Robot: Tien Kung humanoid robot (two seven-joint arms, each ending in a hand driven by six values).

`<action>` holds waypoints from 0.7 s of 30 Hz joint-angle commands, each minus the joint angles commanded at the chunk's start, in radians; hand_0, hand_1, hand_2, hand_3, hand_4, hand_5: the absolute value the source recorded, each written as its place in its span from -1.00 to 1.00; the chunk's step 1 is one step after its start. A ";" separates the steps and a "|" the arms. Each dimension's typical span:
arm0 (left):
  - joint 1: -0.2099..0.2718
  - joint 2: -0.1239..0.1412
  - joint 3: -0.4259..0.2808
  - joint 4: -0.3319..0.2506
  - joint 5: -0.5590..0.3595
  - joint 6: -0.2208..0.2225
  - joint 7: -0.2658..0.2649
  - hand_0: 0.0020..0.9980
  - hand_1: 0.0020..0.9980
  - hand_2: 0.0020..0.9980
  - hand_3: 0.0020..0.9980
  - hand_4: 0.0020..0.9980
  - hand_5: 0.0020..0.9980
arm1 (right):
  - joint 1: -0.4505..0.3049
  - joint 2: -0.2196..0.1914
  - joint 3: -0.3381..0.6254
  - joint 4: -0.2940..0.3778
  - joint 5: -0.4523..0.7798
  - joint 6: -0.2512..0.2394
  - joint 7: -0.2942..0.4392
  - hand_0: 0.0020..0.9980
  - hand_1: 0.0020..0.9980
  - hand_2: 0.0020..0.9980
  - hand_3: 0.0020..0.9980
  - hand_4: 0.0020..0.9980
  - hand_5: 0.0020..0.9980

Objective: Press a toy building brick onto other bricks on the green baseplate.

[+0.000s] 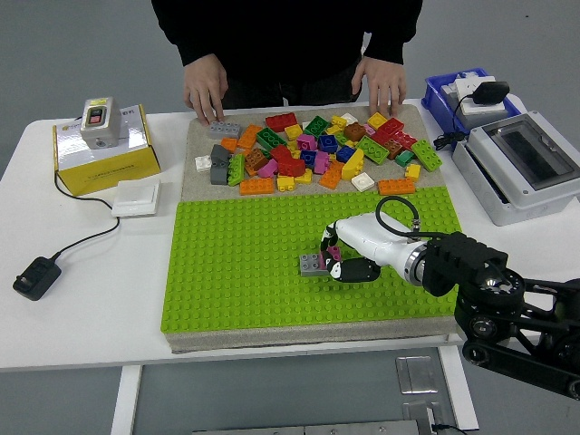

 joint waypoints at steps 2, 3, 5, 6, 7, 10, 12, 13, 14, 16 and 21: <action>0.000 0.000 -0.001 0.000 0.001 0.000 0.000 0.29 0.27 0.17 0.34 -0.32 0.17 | 0.001 0.003 -0.004 -0.007 0.008 -0.001 0.002 -0.96 -0.70 0.39 0.34 -0.29 0.18; -0.001 0.000 -0.001 0.000 0.002 0.000 0.000 0.29 0.27 0.17 0.34 -0.32 0.18 | 0.001 0.006 -0.007 -0.014 0.013 -0.001 0.004 -0.96 -0.70 0.38 0.34 -0.29 0.19; -0.001 0.000 -0.002 0.000 0.002 0.000 0.001 0.29 0.27 0.17 0.34 -0.32 0.18 | 0.000 0.009 -0.010 -0.021 0.018 -0.002 0.006 -0.96 -0.70 0.38 0.34 -0.29 0.19; -0.001 0.001 -0.002 0.000 0.002 0.000 0.000 0.29 0.27 0.17 0.34 -0.32 0.18 | 0.000 0.010 -0.012 -0.024 0.021 -0.002 0.008 -0.96 -0.70 0.38 0.34 -0.29 0.19; -0.001 0.001 -0.002 0.000 0.002 0.000 0.000 0.29 0.27 0.17 0.34 -0.32 0.18 | 0.000 0.011 -0.015 -0.027 0.026 -0.003 0.010 -0.96 -0.70 0.38 0.34 -0.29 0.19; -0.001 0.001 -0.002 0.000 0.002 0.000 0.000 0.29 0.27 0.17 0.34 -0.32 0.17 | 0.000 0.015 -0.019 -0.039 0.031 -0.005 0.014 -0.96 -0.70 0.38 0.33 -0.29 0.19; -0.001 0.001 -0.002 0.000 0.002 0.000 0.000 0.29 0.27 0.17 0.34 -0.32 0.17 | 0.000 0.017 -0.022 -0.043 0.032 -0.007 0.016 -0.96 -0.70 0.38 0.33 -0.29 0.19; -0.002 0.001 -0.001 0.000 0.001 0.000 0.000 0.29 0.27 0.17 0.34 -0.32 0.17 | 0.000 0.017 -0.023 -0.044 0.033 -0.008 0.017 -0.96 -0.70 0.38 0.33 -0.29 0.19; -0.002 0.001 -0.001 0.000 0.001 0.000 0.000 0.29 0.27 0.17 0.34 -0.32 0.17 | 0.001 0.018 -0.024 -0.045 0.035 -0.009 0.018 -0.96 -0.70 0.38 0.33 -0.29 0.19; -0.003 0.001 -0.002 0.000 0.002 0.000 -0.001 0.29 0.27 0.17 0.34 -0.33 0.17 | 0.001 0.019 -0.026 -0.048 0.038 -0.010 0.020 -0.96 -0.70 0.38 0.34 -0.29 0.19; -0.003 0.001 -0.004 0.000 0.004 0.000 0.000 0.29 0.27 0.17 0.34 -0.33 0.17 | 0.001 0.020 -0.027 -0.050 0.040 -0.011 0.021 -0.96 -0.70 0.38 0.34 -0.29 0.19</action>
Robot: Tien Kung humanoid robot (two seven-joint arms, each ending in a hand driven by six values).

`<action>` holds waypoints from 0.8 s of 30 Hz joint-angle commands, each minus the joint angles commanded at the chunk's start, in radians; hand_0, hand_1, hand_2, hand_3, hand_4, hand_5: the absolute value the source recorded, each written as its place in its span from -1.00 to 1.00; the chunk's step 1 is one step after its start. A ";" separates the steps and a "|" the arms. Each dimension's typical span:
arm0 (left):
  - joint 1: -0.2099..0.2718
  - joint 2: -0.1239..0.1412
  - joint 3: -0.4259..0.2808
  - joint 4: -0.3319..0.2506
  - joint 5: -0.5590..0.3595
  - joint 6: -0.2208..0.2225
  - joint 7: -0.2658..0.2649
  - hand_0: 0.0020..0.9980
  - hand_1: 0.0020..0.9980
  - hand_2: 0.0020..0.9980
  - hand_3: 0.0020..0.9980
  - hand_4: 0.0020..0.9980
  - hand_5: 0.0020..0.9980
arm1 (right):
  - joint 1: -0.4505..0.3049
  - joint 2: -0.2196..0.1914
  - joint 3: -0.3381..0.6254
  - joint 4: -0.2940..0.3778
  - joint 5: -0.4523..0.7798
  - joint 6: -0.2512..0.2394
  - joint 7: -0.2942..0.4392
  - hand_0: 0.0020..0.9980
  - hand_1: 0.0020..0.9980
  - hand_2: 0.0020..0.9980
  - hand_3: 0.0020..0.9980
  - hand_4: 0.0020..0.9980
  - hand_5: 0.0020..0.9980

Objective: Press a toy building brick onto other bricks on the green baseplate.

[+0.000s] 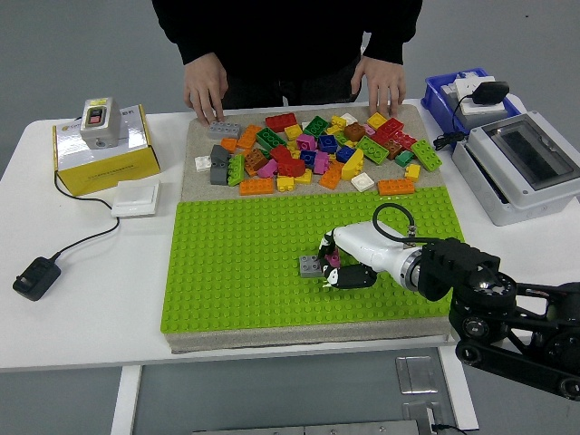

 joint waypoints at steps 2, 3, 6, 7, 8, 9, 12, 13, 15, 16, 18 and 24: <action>0.000 0.000 0.001 0.000 -0.001 0.000 -0.001 0.29 0.27 0.17 0.34 -0.33 0.17 | 0.000 0.000 -0.001 -0.001 0.001 0.001 0.000 -0.96 -0.70 0.38 0.33 -0.30 0.19; 0.000 0.000 0.001 0.000 -0.001 0.000 -0.001 0.29 0.27 0.17 0.34 -0.33 0.17 | 0.000 0.000 -0.002 -0.001 0.002 0.001 0.000 -0.96 -0.70 0.38 0.33 -0.30 0.19; 0.000 0.000 0.001 0.000 -0.001 0.000 -0.001 0.29 0.27 0.17 0.34 -0.33 0.17 | 0.000 0.000 -0.003 -0.001 0.003 0.003 -0.002 -0.96 -0.70 0.38 0.33 -0.30 0.19; 0.001 0.000 0.001 0.000 -0.001 0.000 -0.001 0.29 0.27 0.17 0.33 -0.33 0.17 | 0.000 0.000 -0.003 -0.001 0.004 0.003 -0.002 -0.97 -0.70 0.38 0.33 -0.30 0.19; 0.001 0.000 0.000 0.000 -0.001 0.000 -0.001 0.29 0.27 0.17 0.33 -0.33 0.17 | -0.001 -0.001 -0.004 -0.001 0.006 0.004 -0.002 -0.97 -0.70 0.38 0.33 -0.30 0.19; 0.001 0.000 0.000 0.000 0.000 0.000 -0.001 0.29 0.27 0.17 0.33 -0.33 0.17 | -0.002 -0.001 -0.005 -0.001 0.008 0.004 -0.002 -0.97 -0.70 0.38 0.33 -0.30 0.19; 0.002 0.000 0.000 0.000 0.000 0.000 -0.001 0.29 0.27 0.17 0.33 -0.33 0.17 | -0.006 0.001 -0.007 -0.002 0.017 0.004 0.001 -0.97 -0.70 0.38 0.33 -0.30 0.19; 0.002 0.000 0.000 0.000 0.000 0.000 -0.001 0.29 0.27 0.17 0.33 -0.33 0.17 | -0.007 0.001 -0.007 -0.003 0.020 0.004 0.002 -0.97 -0.70 0.38 0.33 -0.30 0.19; 0.002 0.000 -0.001 0.000 0.001 0.000 -0.001 0.29 0.27 0.17 0.33 -0.33 0.17 | -0.010 0.003 -0.007 -0.007 0.027 0.002 0.004 -0.97 -0.70 0.38 0.33 -0.30 0.19; 0.002 0.000 -0.001 0.000 0.001 0.000 -0.001 0.29 0.27 0.17 0.33 -0.33 0.17 | -0.011 0.004 -0.007 -0.010 0.030 0.001 0.006 -0.97 -0.70 0.38 0.33 -0.30 0.19; 0.003 0.000 0.000 0.000 0.001 0.000 -0.001 0.29 0.27 0.17 0.33 -0.33 0.17 | -0.014 0.006 -0.007 -0.015 0.033 -0.002 0.008 -0.97 -0.70 0.38 0.33 -0.30 0.19; 0.006 0.000 -0.001 0.000 0.002 0.000 -0.001 0.29 0.27 0.17 0.33 -0.33 0.17 | -0.018 0.006 0.003 -0.012 0.032 -0.010 0.014 -0.97 -0.70 0.37 0.33 -0.31 0.19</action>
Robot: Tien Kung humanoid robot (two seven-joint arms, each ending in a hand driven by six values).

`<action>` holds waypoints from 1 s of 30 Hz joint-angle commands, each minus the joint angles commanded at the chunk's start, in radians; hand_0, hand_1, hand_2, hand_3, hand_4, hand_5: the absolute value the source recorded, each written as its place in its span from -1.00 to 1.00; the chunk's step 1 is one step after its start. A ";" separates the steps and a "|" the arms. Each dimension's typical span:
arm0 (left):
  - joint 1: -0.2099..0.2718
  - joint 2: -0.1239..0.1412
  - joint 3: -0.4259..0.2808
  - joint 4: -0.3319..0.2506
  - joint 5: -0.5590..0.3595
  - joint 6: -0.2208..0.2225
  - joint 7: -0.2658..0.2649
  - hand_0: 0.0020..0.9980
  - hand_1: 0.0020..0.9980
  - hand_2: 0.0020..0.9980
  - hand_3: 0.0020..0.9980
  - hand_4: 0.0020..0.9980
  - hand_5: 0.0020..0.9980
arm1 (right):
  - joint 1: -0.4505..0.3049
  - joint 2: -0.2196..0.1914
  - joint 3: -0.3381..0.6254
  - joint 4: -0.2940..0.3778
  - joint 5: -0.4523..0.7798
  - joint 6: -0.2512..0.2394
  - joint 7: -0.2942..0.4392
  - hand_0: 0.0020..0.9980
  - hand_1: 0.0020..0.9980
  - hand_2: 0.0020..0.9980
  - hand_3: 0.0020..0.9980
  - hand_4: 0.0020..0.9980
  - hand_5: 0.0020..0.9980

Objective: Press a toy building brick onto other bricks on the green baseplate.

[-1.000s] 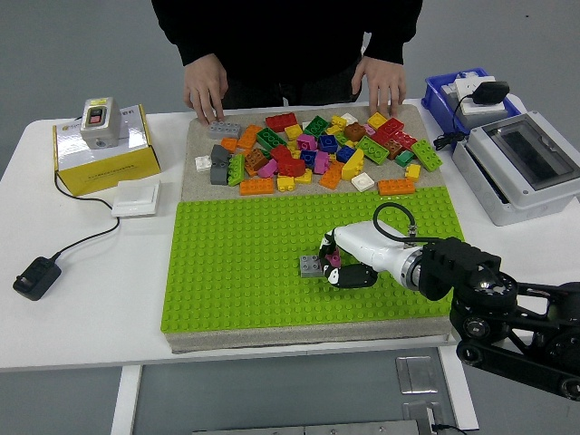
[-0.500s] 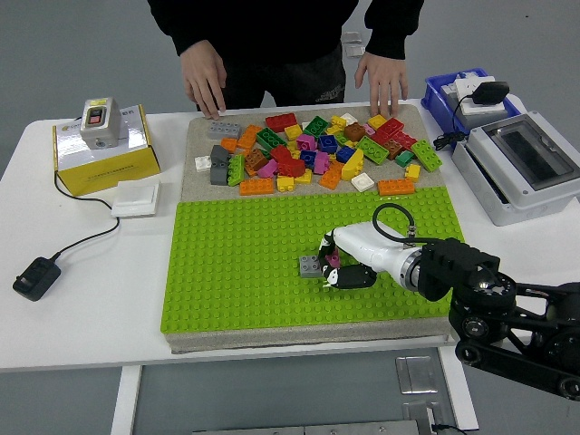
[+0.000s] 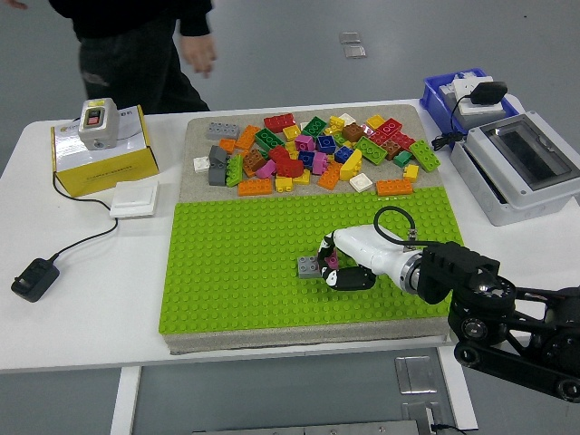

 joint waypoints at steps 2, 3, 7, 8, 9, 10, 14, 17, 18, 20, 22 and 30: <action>0.001 -0.001 0.000 0.000 0.000 0.000 0.000 0.29 0.27 0.17 0.33 -0.33 0.17 | -0.003 -0.005 0.014 0.011 0.015 -0.001 0.005 -0.97 -0.70 0.37 0.33 -0.31 0.19; 0.001 -0.001 0.000 0.000 0.000 0.000 0.001 0.29 0.27 0.17 0.33 -0.33 0.17 | -0.005 -0.008 0.021 0.015 0.022 -0.001 0.006 -0.97 -0.70 0.37 0.33 -0.31 0.19; 0.003 -0.002 -0.003 0.000 0.003 -0.002 0.003 0.29 0.27 0.17 0.33 -0.33 0.17 | -0.019 -0.029 0.072 0.047 0.088 -0.002 0.024 -0.97 -0.70 0.37 0.33 -0.31 0.19; 0.004 -0.002 -0.004 0.000 0.005 -0.002 0.003 0.29 0.27 0.17 0.33 -0.33 0.17 | -0.024 -0.036 0.089 0.058 0.110 -0.004 0.032 -0.97 -0.70 0.37 0.33 -0.31 0.19; 0.005 -0.003 -0.005 0.000 0.006 -0.003 0.004 0.29 0.27 0.17 0.33 -0.33 0.17 | -0.026 -0.040 0.100 0.065 0.123 -0.005 0.037 -0.97 -0.70 0.37 0.33 -0.31 0.19; 0.005 -0.003 -0.006 0.000 0.007 -0.003 0.005 0.29 0.27 0.17 0.33 -0.33 0.17 | -0.030 -0.046 0.113 0.073 0.137 -0.006 0.042 -0.97 -0.70 0.37 0.33 -0.31 0.19; 0.006 -0.004 -0.009 0.000 0.012 -0.006 0.008 0.29 0.27 0.17 0.33 -0.33 0.17 | -0.054 -0.065 0.176 0.107 0.179 -0.018 0.068 -0.97 -0.70 0.37 0.33 -0.31 0.18; 0.006 -0.005 -0.010 0.000 0.016 -0.007 0.010 0.29 0.27 0.17 0.33 -0.33 0.17 | -0.083 -0.072 0.235 0.124 0.192 -0.061 0.112 -0.97 -0.70 0.37 0.33 -0.31 0.18; 0.006 -0.004 -0.010 0.000 0.017 -0.007 0.010 0.29 0.27 0.17 0.33 -0.33 0.17 | -0.093 -0.072 0.253 0.125 0.198 -0.079 0.129 -0.97 -0.70 0.37 0.33 -0.31 0.18; 0.005 -0.004 -0.010 0.000 0.020 -0.008 0.010 0.29 0.27 0.17 0.34 -0.33 0.17 | -0.117 -0.070 0.294 0.123 0.217 -0.120 0.169 -0.97 -0.67 0.37 0.33 -0.31 0.18; 0.004 -0.004 -0.009 0.000 0.022 -0.009 0.011 0.29 0.27 0.17 0.34 -0.33 0.17 | -0.145 -0.065 0.335 0.113 0.244 -0.161 0.211 -0.97 -0.67 0.37 0.33 -0.31 0.18; 0.003 -0.006 -0.008 0.000 0.028 -0.013 0.011 0.29 0.27 0.17 0.33 -0.32 0.17 | -0.289 -0.021 0.505 -0.032 0.487 -0.292 0.437 -0.84 -0.52 0.38 0.34 -0.29 0.16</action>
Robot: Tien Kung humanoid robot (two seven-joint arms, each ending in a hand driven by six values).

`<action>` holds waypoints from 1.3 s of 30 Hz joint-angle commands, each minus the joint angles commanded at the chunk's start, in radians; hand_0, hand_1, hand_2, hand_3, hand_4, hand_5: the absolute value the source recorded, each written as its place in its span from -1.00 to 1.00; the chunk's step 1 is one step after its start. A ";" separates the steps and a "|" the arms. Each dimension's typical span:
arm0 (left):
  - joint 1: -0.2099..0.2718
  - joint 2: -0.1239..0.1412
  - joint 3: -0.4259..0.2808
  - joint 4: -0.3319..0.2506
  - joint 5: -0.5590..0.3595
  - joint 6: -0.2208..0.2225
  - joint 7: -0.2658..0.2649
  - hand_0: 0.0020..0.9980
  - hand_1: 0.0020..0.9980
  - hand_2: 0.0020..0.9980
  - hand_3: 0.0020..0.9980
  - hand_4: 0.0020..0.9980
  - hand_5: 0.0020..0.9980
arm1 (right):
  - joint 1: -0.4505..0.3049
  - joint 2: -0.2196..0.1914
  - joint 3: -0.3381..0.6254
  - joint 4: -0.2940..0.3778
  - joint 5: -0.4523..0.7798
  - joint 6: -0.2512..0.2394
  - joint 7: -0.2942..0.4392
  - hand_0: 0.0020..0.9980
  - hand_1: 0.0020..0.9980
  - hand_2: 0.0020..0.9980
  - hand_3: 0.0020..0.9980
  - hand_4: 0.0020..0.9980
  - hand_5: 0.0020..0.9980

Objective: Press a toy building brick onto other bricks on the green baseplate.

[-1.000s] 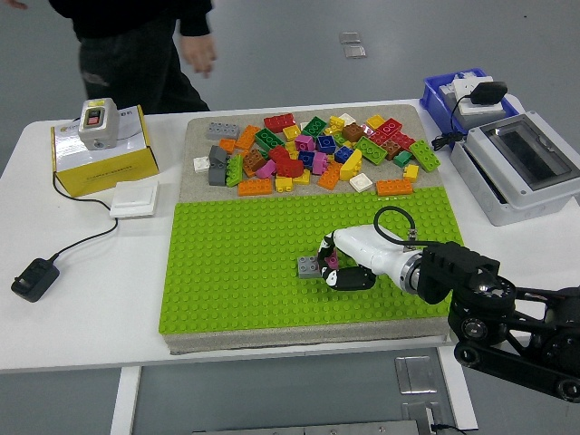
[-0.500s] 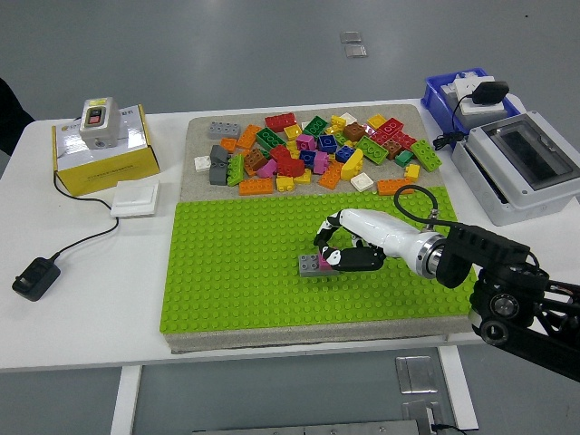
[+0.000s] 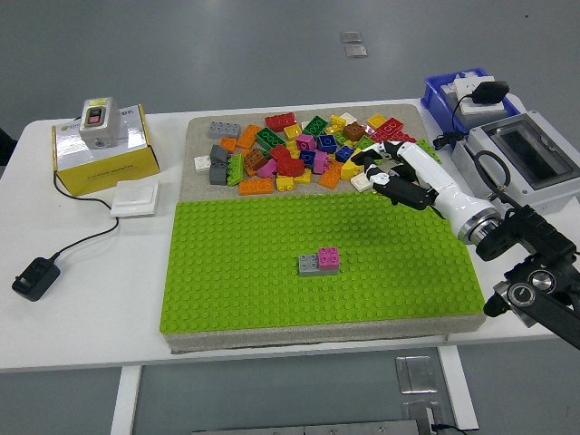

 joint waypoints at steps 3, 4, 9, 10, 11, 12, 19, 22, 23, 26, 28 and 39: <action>0.001 0.001 -0.003 0.000 0.004 -0.001 0.000 0.29 0.27 0.17 0.33 -0.32 0.17 | -0.048 0.016 0.061 -0.064 0.110 0.027 0.095 -0.28 0.05 0.41 0.36 -0.06 0.18; 0.001 0.001 -0.004 0.000 0.005 -0.001 0.000 0.29 0.27 0.17 0.33 -0.32 0.17 | -0.059 0.021 0.078 -0.084 0.152 0.039 0.129 -0.28 0.05 0.41 0.36 -0.06 0.18; 0.000 -0.001 -0.009 0.000 0.008 -0.001 0.001 0.29 0.28 0.17 0.34 -0.32 0.17 | -0.081 0.045 0.123 -0.135 0.335 0.086 0.258 0.24 0.31 0.47 0.51 0.21 0.22; 0.000 -0.002 -0.009 0.000 0.008 -0.002 0.001 0.29 0.28 0.17 0.34 -0.32 0.17 | -0.083 0.048 0.126 -0.137 0.377 0.092 0.281 0.24 0.31 0.47 0.51 0.21 0.22; 0.000 -0.002 -0.009 0.000 0.007 -0.002 0.001 0.29 0.28 0.17 0.34 -0.32 0.17 | -0.084 0.051 0.128 -0.138 0.400 0.095 0.296 0.24 0.31 0.47 0.51 0.21 0.22; 0.000 -0.003 -0.009 0.000 0.006 -0.002 0.000 0.29 0.28 0.17 0.34 -0.32 0.17 | -0.084 0.053 0.129 -0.138 0.442 0.099 0.315 0.24 0.31 0.47 0.51 0.21 0.22; 0.002 -0.010 -0.017 0.000 0.003 -0.001 0.000 0.30 0.28 0.17 0.34 -0.30 0.16 | -0.087 0.060 0.120 -0.132 0.618 0.119 0.346 0.41 0.34 0.47 0.51 0.36 0.43; 0.002 -0.013 -0.019 0.000 0.002 -0.001 0.001 0.30 0.28 0.17 0.34 -0.30 0.16 | -0.087 0.064 0.115 -0.130 0.688 0.139 0.351 0.41 0.34 0.47 0.51 0.36 0.43; 0.002 -0.013 -0.020 0.000 0.002 -0.001 0.001 0.30 0.28 0.17 0.34 -0.30 0.16 | -0.086 0.066 0.114 -0.130 0.709 0.145 0.353 0.41 0.34 0.47 0.51 0.36 0.43; 0.001 -0.014 -0.022 0.000 0.003 -0.001 0.001 0.30 0.28 0.17 0.34 -0.29 0.16 | -0.084 0.069 0.112 -0.133 0.758 0.157 0.355 0.44 0.36 0.47 0.51 0.38 0.48; 0.000 -0.015 -0.024 0.000 0.004 -0.001 0.001 0.30 0.28 0.17 0.34 -0.29 0.16 | -0.083 0.070 0.112 -0.135 0.783 0.164 0.356 0.44 0.36 0.47 0.51 0.38 0.48; -0.001 -0.016 -0.026 0.000 0.004 -0.002 0.001 0.30 0.29 0.17 0.34 -0.29 0.16 | -0.084 0.069 0.111 -0.130 0.805 0.174 0.353 0.49 0.38 0.47 0.52 0.41 0.65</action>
